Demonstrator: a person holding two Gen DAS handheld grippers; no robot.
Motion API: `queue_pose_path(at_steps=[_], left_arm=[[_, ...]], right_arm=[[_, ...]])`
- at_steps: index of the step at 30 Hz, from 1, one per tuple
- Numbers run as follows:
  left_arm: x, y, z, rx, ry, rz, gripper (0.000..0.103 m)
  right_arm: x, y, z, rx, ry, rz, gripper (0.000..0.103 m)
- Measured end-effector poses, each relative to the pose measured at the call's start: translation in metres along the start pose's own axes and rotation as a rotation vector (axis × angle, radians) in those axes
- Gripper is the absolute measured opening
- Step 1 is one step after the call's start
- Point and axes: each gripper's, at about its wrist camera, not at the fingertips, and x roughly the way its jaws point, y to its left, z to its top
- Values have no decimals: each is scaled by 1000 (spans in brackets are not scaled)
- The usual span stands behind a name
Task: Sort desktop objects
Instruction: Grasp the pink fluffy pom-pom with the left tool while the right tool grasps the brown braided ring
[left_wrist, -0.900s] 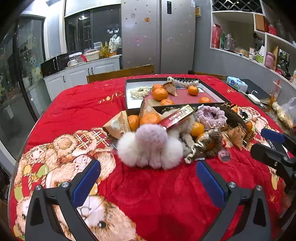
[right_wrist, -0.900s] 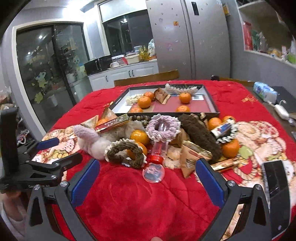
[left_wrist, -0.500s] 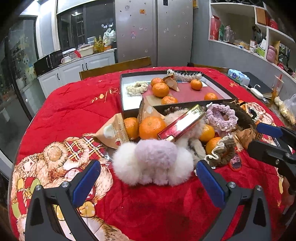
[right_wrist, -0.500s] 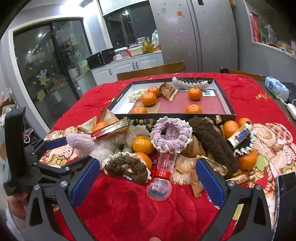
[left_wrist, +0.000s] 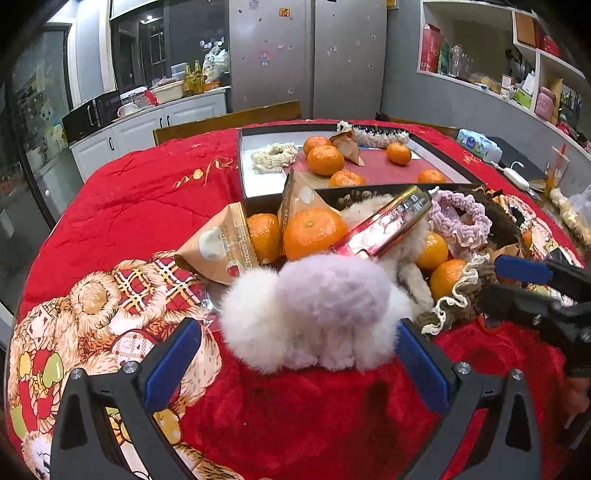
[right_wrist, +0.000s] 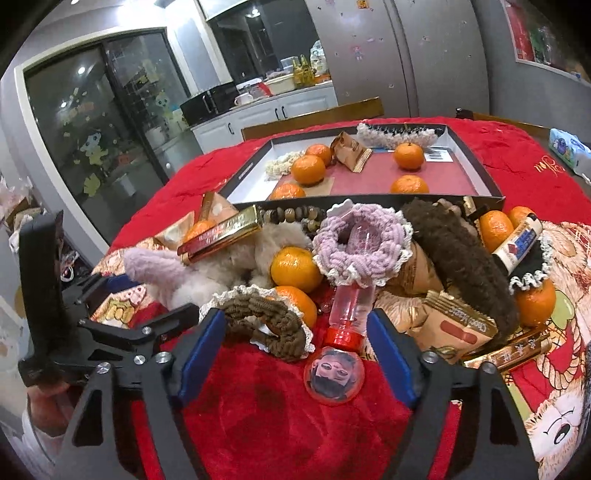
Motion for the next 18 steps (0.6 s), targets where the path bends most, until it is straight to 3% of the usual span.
queue_pose_path(at_steps=[2, 9, 18], left_arm=[[-1, 2, 0, -10, -11, -15, 103], [2, 7, -2, -32, -2, -59, 102], [7, 5, -4, -23, 25, -78, 75]], right_arm=[[1, 4, -1, -22, -2, -11, 75], [3, 4, -2, -34, -28, -88, 53], [2, 3, -2, -29, -47, -83, 35]])
